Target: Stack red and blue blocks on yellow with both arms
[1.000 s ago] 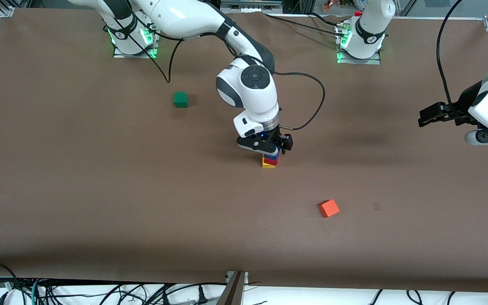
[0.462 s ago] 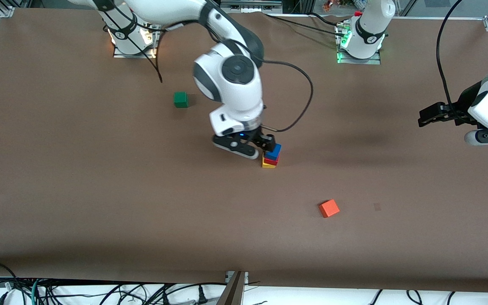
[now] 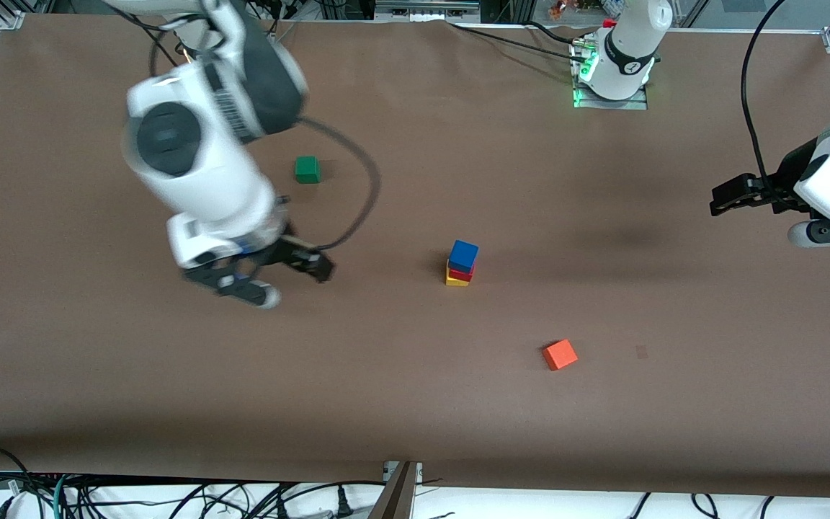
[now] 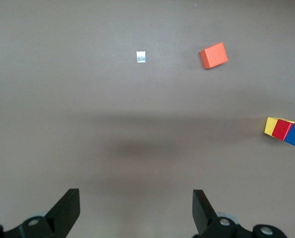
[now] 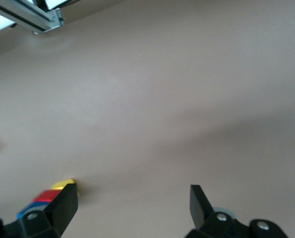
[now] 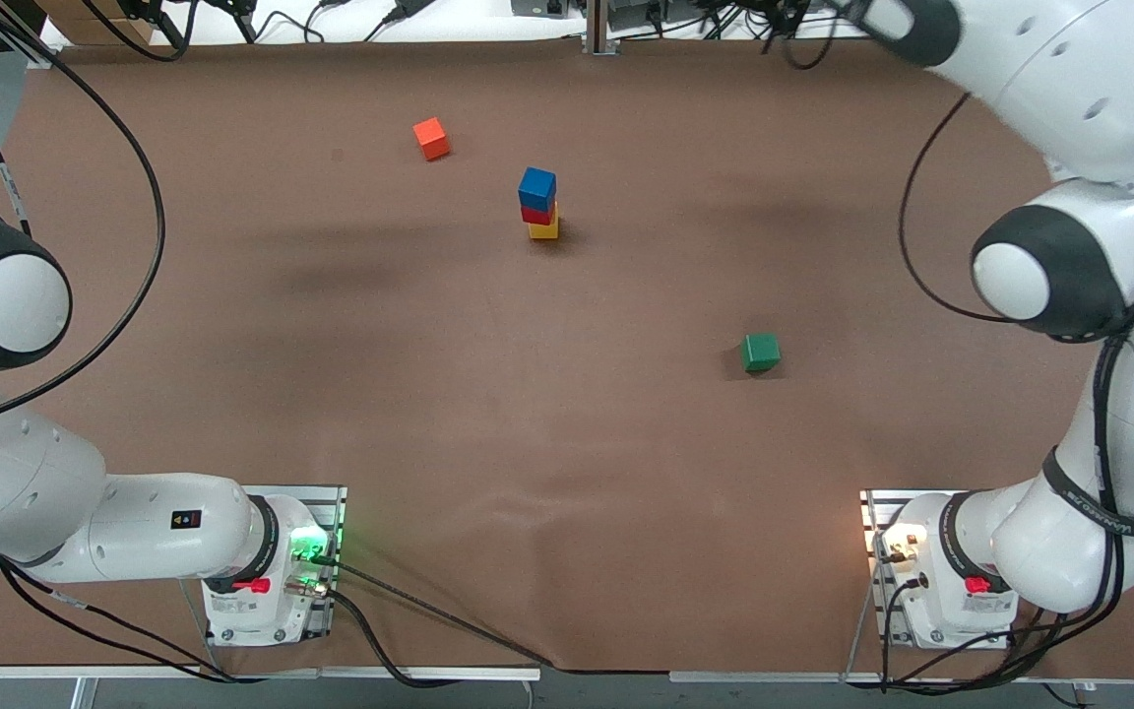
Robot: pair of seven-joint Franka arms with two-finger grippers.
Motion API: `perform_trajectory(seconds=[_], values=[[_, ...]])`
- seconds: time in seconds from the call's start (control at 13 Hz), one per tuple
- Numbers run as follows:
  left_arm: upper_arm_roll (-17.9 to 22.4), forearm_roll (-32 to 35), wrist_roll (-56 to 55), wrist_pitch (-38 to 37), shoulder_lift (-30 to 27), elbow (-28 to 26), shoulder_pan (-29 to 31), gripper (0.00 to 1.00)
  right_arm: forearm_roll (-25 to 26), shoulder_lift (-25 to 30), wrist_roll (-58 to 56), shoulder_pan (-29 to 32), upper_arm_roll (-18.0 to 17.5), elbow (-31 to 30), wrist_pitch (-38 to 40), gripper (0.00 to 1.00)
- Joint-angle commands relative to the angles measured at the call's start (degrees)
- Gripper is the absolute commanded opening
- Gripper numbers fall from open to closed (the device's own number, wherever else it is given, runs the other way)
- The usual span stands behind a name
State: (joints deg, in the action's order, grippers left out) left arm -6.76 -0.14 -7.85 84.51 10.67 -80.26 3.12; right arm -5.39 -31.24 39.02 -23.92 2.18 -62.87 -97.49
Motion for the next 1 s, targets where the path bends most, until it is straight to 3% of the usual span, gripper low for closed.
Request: perform_trajectory(seconds=[0.0,0.23,0.46,0.92], values=[[0.0,-0.3,-0.23,-0.14,-0.56,-0.25,-0.21,1.0,-1.81,13.01,-11.12,6.06,-1.31,-17.15,-0.6,1.0],[0.0,-0.3,-0.33,-0.14,-0.56,-0.25,-0.39,1.0,-1.64,24.53,-18.08,11.25,-1.3,-29.56,-0.95,1.0],[-0.09,-0.3,-0.33,-0.14,-0.56,-0.25,-0.48,1.0,-0.41,31.75,-23.97,12.23,-0.78,-36.43,-1.48,1.0],[-0.09,-0.39,-0.15,-0.14,-0.56,-0.25,-0.39,1.0,2.32,31.16,-30.05,12.32,0.45,-34.61,-1.39,1.0]])
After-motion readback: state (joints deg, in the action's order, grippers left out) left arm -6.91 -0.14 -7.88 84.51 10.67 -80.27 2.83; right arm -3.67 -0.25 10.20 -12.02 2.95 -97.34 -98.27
